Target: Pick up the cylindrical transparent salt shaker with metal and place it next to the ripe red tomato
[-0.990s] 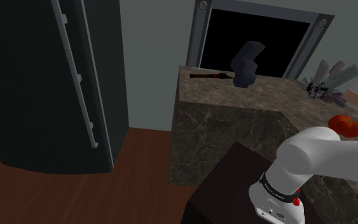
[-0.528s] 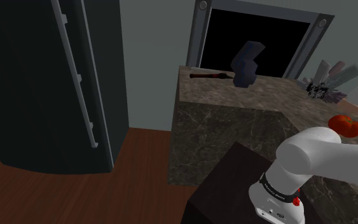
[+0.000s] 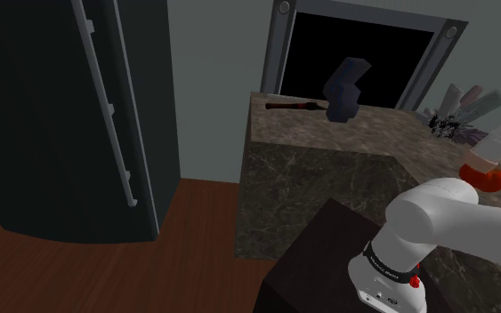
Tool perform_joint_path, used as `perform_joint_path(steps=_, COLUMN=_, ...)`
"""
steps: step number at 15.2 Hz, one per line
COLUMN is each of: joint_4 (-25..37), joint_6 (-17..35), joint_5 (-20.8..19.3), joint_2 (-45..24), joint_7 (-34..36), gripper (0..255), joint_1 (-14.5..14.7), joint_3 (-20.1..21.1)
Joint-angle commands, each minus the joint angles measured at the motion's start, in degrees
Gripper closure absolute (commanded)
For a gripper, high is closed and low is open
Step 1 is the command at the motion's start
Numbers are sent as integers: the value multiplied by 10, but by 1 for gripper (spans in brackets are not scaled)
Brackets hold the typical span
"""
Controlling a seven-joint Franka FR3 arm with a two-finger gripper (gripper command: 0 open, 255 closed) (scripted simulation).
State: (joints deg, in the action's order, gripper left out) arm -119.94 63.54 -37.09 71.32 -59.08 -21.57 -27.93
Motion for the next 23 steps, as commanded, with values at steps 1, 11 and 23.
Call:
perform_joint_path(steps=1, joint_4=-22, joint_6=8, joint_5=-5, joint_2=14, joint_7=3, gripper=255, joint_1=-4, joint_3=-4)
perform_joint_path(steps=11, joint_4=-118, joint_6=43, joint_5=-30, joint_2=76, joint_7=14, gripper=255, joint_1=-21, joint_3=-29)
perform_joint_path(steps=23, joint_4=-222, joint_6=80, joint_5=-72, joint_2=145, joint_7=22, gripper=255, joint_1=-47, joint_3=-72)
